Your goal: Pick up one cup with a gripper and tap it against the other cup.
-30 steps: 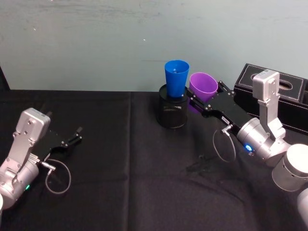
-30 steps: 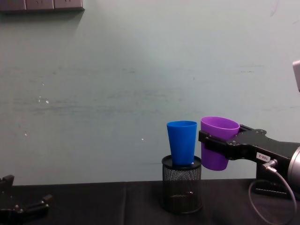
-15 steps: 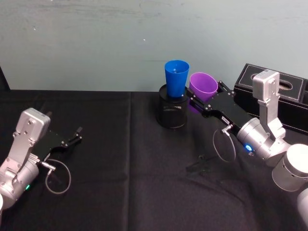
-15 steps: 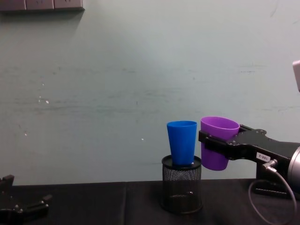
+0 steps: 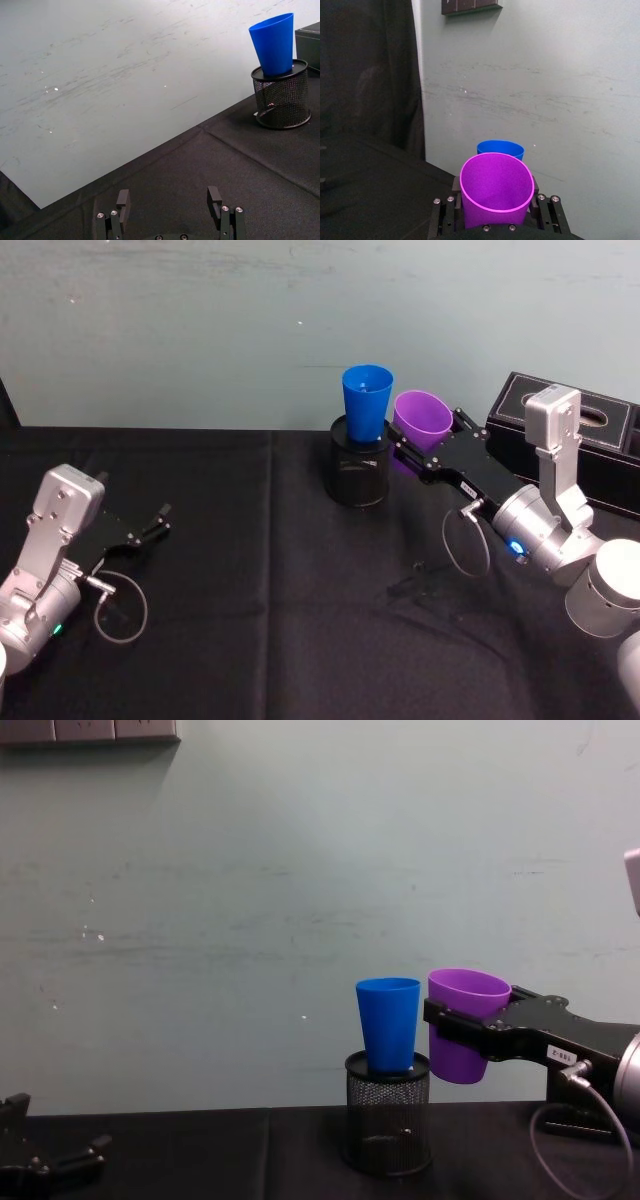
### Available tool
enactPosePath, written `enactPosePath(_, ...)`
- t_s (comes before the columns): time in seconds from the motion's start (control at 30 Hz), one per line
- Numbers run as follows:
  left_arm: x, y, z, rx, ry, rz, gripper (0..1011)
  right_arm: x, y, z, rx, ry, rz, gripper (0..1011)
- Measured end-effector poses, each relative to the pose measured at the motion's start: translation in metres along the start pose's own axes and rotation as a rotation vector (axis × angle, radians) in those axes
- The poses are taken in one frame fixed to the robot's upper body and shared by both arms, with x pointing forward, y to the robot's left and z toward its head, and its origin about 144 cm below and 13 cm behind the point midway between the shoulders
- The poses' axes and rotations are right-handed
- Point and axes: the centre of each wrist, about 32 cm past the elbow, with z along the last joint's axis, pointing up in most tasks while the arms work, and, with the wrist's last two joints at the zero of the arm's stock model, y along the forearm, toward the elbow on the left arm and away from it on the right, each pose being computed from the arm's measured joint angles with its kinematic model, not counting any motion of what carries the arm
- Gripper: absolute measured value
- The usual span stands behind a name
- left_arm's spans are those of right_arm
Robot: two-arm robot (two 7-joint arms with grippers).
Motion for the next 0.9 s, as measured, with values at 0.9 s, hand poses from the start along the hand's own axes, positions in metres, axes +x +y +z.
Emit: enactPosePath(0.9, 0.0, 0.0, 0.0, 0.0, 0.0, 0.0, 1011, -0.0026, -0.0088, 0.0032, -0.007, 0.033, 0.013, 739)
